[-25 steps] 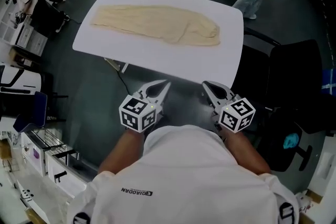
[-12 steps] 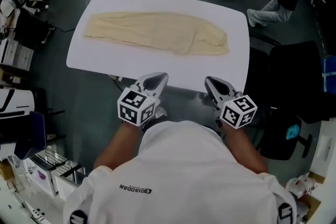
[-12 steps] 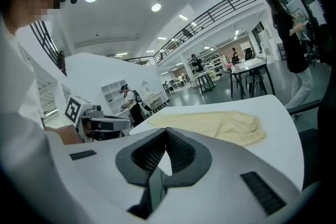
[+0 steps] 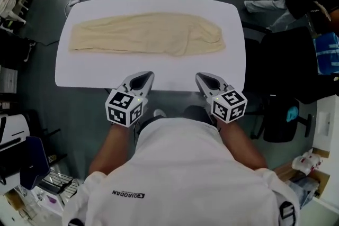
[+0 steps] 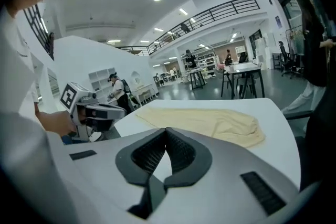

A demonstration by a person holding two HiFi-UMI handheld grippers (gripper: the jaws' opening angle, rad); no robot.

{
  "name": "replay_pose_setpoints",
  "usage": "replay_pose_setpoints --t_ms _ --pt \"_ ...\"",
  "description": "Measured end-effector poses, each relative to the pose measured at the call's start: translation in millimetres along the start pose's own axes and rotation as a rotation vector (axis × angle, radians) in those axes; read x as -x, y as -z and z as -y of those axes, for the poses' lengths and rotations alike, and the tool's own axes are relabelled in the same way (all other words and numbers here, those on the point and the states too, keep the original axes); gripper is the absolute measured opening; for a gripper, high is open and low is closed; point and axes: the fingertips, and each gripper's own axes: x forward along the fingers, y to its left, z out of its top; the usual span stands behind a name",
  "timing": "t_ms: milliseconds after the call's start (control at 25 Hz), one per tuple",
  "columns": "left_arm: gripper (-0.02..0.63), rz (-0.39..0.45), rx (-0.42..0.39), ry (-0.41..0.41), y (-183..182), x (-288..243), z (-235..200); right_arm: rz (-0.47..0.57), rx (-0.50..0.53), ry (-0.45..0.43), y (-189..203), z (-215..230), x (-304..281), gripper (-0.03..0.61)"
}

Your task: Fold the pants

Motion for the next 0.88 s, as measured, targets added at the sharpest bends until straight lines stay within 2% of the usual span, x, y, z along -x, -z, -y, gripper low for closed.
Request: replay_pose_setpoints --t_ms 200,440,560,720,800,880 --pt "0.023 -0.026 0.047 -0.013 15.8 -13.3 -11.4 -0.119 -0.017 0.181 36.7 90.9 -15.0 0.015" --pt "0.023 -0.049 0.100 -0.075 17.7 -28.0 -29.7 -0.196 0.000 0.341 48.9 208.3 -28.8 0.028" --pt "0.023 -0.069 0.122 -0.121 19.6 -39.0 -44.6 -0.222 0.006 0.379 51.5 260.6 -47.9 0.056" --pt "0.023 -0.108 0.157 -0.186 19.8 -60.0 -62.8 -0.218 -0.066 0.417 49.3 328.6 -65.4 0.086" --pt "0.023 -0.125 0.162 -0.207 17.1 -68.6 -66.3 -0.237 -0.081 0.417 49.6 355.1 -74.8 0.105" --pt "0.023 -0.143 0.163 -0.226 15.6 -76.1 -67.4 -0.279 -0.087 0.399 53.8 371.8 -86.7 0.151"
